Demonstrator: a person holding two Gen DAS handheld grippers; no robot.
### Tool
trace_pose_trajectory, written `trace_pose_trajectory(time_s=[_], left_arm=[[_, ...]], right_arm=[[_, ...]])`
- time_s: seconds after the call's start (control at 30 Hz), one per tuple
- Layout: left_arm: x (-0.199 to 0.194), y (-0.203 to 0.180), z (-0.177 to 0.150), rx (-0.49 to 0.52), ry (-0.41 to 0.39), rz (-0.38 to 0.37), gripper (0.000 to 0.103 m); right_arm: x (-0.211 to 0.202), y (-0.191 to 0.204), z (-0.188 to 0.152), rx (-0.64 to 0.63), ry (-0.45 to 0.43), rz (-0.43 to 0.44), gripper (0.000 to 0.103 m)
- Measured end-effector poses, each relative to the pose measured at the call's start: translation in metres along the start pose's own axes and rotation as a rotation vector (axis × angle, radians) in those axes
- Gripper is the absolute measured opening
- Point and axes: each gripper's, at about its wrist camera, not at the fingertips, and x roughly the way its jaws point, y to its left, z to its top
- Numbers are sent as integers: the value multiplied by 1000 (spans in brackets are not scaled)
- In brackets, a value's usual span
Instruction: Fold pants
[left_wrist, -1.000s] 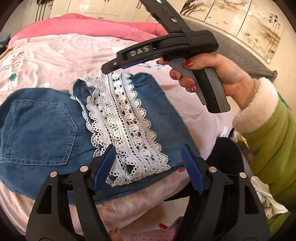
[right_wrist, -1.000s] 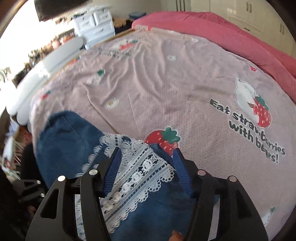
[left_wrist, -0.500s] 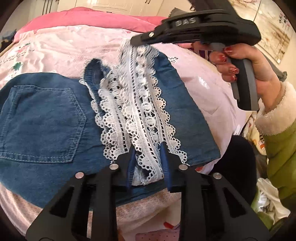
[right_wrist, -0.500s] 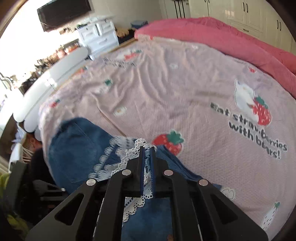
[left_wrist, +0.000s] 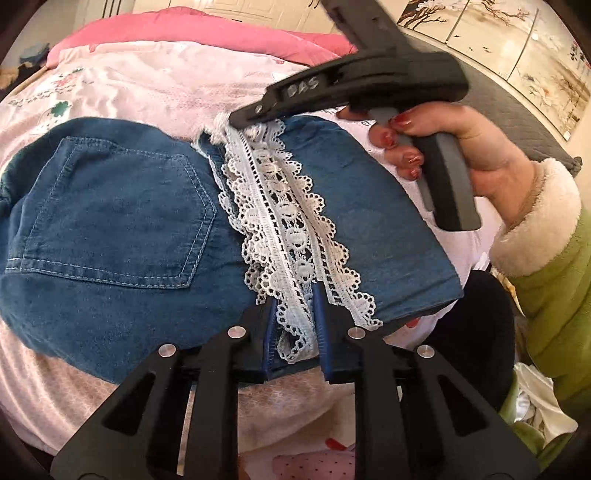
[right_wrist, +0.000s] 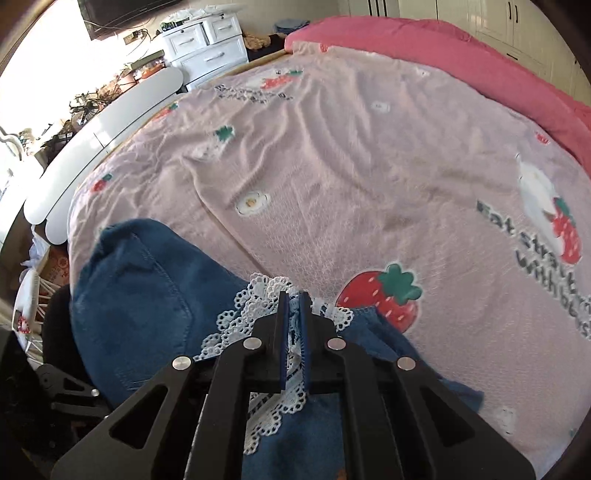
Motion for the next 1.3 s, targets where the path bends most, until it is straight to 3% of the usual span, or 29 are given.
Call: trace_pose_trajectory(time_s=[0.1,0.17,0.23,0.3,0.4,0.47,0.53,0.77,0.9,0.93,1.0,1.03,1.17,1.3], left_arm=[[2,0,0,2,4,-2,12],[2,2,1,4,2,-3,13],[-1,0,1,9,-2,6,20],[-5,-2,2,15,-15,13,35],[-14,-2,5,12,-37,10,40],[-21,0,8,17,-54,14,51],[-27,5,7,5,-51,13,53],[-32,13,-9,-18,2,-22,53],[-30,5,-12,10,17,-26,53],[-29,0,-12,23,20,-25,53],[-28,-5,-13,50,23,-23,51],[-26,-9,-13,69,26,-16,50],[-17,-11,-12,93,47,-5,44],[-4,-7,-8,94,75,-6,35]], right_arm=[[-12,-4,-2,11,-27,15,9],[-34,-11,-2,37,-78,23,29],[-62,-19,-5,49,-141,13,42],[-89,-25,-12,52,-179,-14,45],[-109,-27,-27,51,-179,-51,50],[-115,-24,-40,43,-169,-41,54],[-114,-15,-59,30,-145,-27,56],[-98,50,-113,-128,-64,77,61],[-82,79,-134,-243,-11,36,61],[-77,77,-136,-241,13,2,61],[-67,67,-140,-204,64,-48,46],[-65,58,-143,-170,78,-53,34],[-71,26,-149,-19,49,30,34],[-72,17,-154,14,31,44,34]])
